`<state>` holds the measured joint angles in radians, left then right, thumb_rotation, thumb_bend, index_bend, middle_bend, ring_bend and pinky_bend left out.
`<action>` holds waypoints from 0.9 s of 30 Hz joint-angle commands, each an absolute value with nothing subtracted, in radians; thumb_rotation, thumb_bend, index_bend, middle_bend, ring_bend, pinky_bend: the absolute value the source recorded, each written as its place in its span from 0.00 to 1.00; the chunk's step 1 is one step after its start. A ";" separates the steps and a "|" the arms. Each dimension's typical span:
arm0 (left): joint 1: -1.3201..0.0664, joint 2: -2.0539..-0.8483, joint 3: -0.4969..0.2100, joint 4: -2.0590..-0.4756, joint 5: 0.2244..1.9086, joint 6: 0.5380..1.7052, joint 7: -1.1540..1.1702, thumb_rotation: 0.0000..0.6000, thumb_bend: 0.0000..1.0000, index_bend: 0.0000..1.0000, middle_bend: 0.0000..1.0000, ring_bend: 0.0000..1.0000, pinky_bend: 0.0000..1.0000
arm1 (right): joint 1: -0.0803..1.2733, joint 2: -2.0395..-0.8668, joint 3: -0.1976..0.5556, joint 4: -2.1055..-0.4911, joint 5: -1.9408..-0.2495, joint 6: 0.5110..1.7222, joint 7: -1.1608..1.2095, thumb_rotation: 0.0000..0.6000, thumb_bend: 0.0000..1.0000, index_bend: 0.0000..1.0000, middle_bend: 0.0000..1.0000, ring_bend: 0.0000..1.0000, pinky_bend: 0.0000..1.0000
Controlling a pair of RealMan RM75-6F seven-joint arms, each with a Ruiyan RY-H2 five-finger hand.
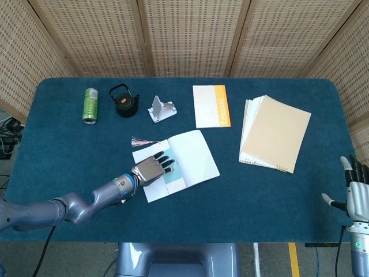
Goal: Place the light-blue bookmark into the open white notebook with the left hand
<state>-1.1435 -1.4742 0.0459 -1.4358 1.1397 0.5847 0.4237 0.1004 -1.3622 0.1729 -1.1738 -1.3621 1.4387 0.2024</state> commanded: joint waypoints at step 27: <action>-0.486 -1.375 0.116 -1.558 1.424 1.509 0.311 1.00 0.13 0.00 0.00 0.00 0.00 | 0.101 -1.347 0.144 -1.241 -1.436 1.498 0.128 1.00 0.08 0.00 0.00 0.00 0.00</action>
